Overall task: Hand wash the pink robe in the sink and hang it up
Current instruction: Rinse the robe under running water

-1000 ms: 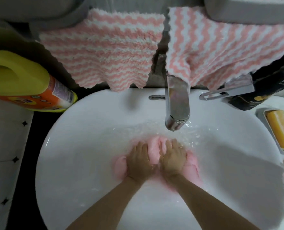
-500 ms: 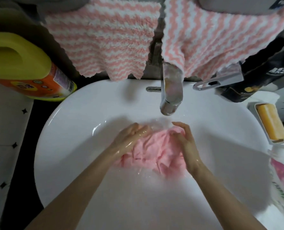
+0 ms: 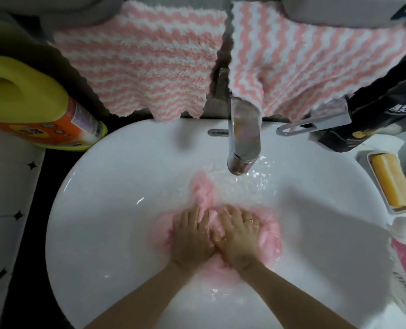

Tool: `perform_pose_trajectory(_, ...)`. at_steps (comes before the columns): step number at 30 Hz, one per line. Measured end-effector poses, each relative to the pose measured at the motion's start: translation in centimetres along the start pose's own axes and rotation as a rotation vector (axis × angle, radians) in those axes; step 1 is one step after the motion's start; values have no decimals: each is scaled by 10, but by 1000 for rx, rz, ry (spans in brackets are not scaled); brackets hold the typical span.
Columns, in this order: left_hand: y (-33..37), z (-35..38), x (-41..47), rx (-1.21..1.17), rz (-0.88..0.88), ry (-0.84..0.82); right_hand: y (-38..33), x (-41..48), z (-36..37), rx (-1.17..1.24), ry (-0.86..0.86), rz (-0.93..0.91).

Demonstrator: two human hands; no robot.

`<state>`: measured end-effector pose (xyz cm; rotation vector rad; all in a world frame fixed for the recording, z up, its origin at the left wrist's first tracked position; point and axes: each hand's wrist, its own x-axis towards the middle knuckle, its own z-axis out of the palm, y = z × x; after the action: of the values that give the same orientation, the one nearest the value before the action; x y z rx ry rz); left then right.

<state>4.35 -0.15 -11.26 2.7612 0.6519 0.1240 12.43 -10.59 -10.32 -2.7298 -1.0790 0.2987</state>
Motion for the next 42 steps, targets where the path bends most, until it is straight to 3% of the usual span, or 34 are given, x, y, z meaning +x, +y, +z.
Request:
perform_pose_trajectory(7, -8, 17, 37, -27, 120, 192, 2, 33, 19, 26, 227, 105)
perform_pose_trajectory(13, -9, -12, 70, 62, 156, -186, -14, 62, 4, 183, 190, 352)
perform_pose_trajectory(17, -10, -34, 89, -346, -152, -385, -10, 77, -23, 454, -54, 580)
perform_pose_trajectory(20, -26, -60, 83, -836, -454, -359, 8, 63, -63, 913, -71, 612)
perform_pose_trajectory(22, -38, -74, 68, -934, -614, -303, 17, 43, -84, 1029, -101, 594)
perform_pose_trajectory(24, -40, -84, 52, -926, -635, -327, 22, 24, -91, 924, -88, 529)
perform_pose_trajectory(25, -38, -82, 42, -832, -567, -350, 24, 15, -90, 759, -35, 482)
perform_pose_trajectory(28, -30, -68, 18, -232, -143, -236, 25, -9, -73, 229, 6, 227)
perform_pose_trajectory(29, -27, -62, 12, -141, -74, -189, 24, -15, -63, 184, -63, 190)
perform_pose_trajectory(31, -19, -49, 0, -119, -28, -263, 19, -22, -46, 197, -203, 177)
perform_pose_trajectory(33, -10, -36, -12, -122, -7, -353, 16, -27, -31, 150, -232, 113)
perform_pose_trajectory(35, -2, -26, -18, -105, 34, -290, 15, -29, -21, 58, -231, 44)
perform_pose_trajectory(39, 9, -14, -17, -76, 85, -64, 14, -22, -12, 45, -90, 30)
perform_pose_trajectory(42, 13, -4, -12, -34, 71, -13, 11, -10, -6, 55, 45, 27)
